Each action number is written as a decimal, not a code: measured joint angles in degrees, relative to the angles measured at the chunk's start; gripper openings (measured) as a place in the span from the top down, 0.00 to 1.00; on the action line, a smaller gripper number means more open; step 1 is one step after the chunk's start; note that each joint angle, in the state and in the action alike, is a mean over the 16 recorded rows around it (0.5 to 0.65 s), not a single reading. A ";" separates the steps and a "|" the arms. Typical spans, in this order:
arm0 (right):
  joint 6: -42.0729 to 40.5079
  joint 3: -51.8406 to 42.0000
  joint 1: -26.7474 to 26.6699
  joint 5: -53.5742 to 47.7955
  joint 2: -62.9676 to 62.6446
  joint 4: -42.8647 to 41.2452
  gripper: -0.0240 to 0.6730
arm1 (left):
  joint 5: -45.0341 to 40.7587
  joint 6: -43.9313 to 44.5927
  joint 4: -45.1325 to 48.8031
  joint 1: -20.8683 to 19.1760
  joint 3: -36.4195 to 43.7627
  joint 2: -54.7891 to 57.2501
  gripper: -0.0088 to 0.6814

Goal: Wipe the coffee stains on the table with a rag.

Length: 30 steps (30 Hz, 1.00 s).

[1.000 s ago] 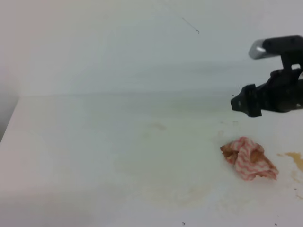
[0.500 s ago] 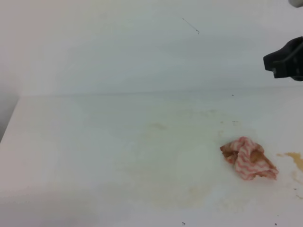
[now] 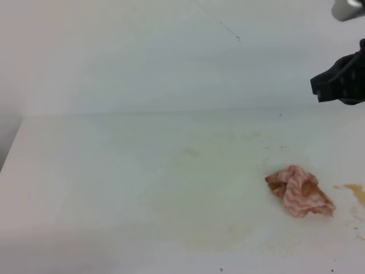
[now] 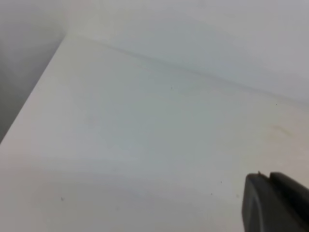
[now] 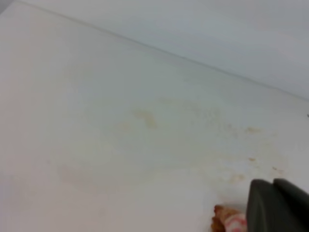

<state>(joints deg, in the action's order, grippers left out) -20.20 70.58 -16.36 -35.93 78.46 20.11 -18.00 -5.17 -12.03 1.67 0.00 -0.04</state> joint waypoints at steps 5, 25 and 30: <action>0.00 -0.98 -0.01 -0.07 0.73 0.00 0.97 | 0.00 0.00 0.00 0.00 0.00 0.02 0.99; -1.20 -21.72 5.35 14.85 -36.24 -9.14 0.97 | -0.08 0.00 0.00 0.00 0.00 0.04 0.99; -0.16 -33.37 10.28 20.02 -49.53 -10.61 0.97 | -0.08 0.00 0.00 0.00 0.00 0.04 0.99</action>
<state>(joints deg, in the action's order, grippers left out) -20.36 37.21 -6.08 -15.91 28.93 9.50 -18.08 -5.17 -12.03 1.67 0.00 0.00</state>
